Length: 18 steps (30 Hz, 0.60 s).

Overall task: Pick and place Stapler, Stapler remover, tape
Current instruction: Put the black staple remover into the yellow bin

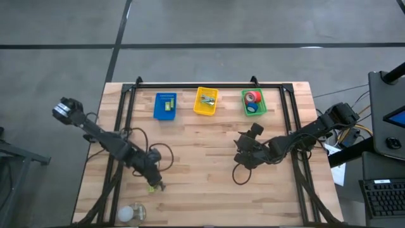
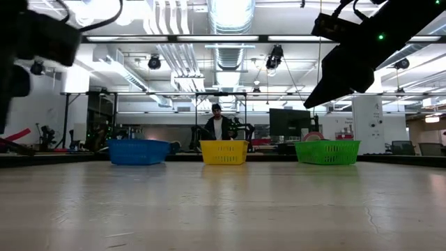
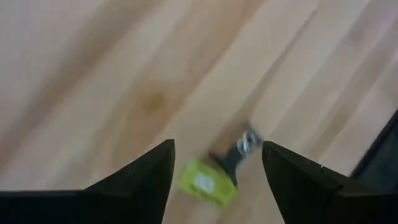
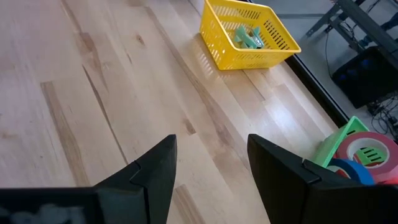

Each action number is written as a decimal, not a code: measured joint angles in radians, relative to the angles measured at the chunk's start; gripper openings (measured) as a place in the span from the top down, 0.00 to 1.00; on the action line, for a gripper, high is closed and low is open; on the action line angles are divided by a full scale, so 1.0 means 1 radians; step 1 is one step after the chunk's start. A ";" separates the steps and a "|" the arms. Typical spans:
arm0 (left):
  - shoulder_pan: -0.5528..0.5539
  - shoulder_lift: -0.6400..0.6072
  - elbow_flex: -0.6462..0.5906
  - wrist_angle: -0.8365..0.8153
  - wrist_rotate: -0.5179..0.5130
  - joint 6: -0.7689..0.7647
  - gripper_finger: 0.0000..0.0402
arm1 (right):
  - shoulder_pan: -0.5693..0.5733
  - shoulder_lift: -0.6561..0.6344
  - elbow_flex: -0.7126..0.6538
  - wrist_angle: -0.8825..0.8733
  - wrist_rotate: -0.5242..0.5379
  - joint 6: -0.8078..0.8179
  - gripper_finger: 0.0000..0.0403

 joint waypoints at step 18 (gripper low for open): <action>-0.047 0.247 0.012 0.115 0.196 -0.022 0.39 | 0.000 0.000 0.000 0.000 0.002 -0.004 0.52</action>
